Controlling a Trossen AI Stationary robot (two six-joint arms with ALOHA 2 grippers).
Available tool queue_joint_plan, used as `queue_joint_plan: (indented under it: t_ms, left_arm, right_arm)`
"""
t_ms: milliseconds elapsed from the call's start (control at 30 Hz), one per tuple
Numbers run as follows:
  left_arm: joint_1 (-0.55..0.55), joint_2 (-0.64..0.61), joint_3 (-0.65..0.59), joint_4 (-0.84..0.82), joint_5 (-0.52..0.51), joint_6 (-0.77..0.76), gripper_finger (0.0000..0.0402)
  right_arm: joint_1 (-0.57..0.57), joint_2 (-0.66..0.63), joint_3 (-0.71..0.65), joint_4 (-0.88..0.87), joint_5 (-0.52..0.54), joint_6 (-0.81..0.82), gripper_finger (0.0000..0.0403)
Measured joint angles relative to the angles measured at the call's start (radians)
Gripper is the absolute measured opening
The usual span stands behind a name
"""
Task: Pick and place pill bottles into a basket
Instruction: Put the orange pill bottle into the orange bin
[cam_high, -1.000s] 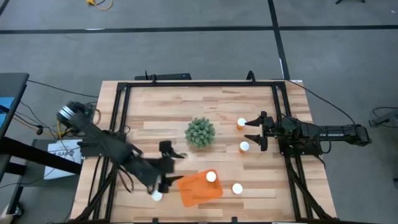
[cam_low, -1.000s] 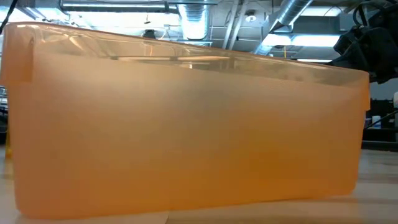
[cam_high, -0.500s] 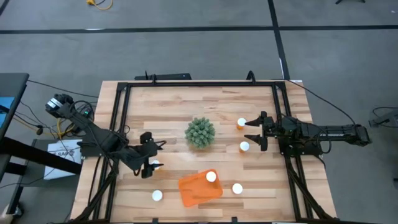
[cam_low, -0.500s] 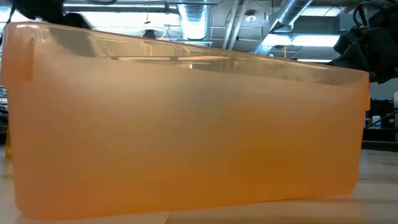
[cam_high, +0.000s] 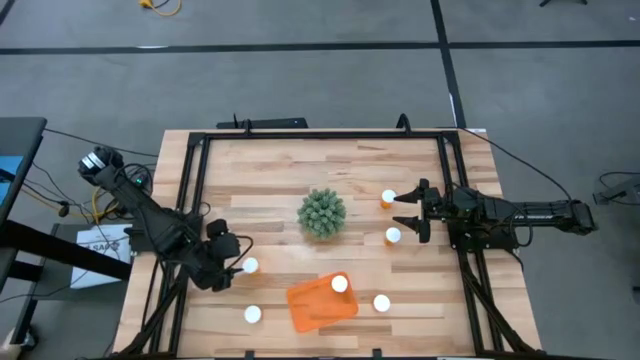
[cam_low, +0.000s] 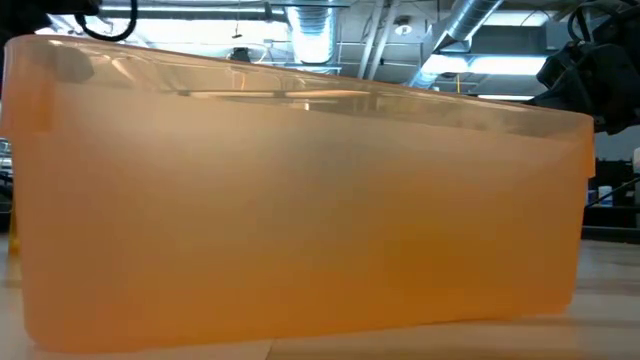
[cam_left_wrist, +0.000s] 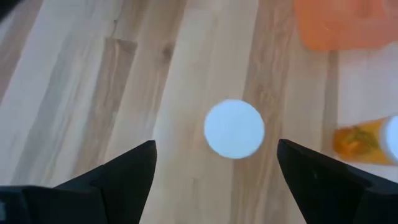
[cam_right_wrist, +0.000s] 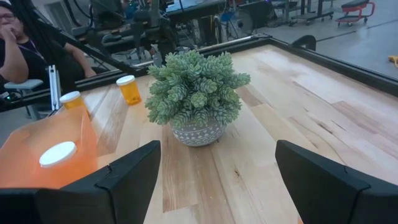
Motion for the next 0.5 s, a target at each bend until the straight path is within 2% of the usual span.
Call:
queue_joint_plan:
  t_ms: [133,300,500]
  left_arm:
    - [-0.03,-0.001,-0.049,0.041,0.0,-0.057,0.0322]
    - [-0.046,0.0,-0.144,0.205,0.002,-0.068,0.0322]
    - [-0.045,0.0,-0.178,0.243,0.001,-0.061,0.0322]
  right_arm:
    - [0.0,0.0,0.0,0.0,0.0,0.0,0.0311]
    - [0.0,0.0,0.0,0.0,0.0,0.0,0.0311]
    - [0.0,0.0,0.0,0.0,0.0,0.0,0.0311]
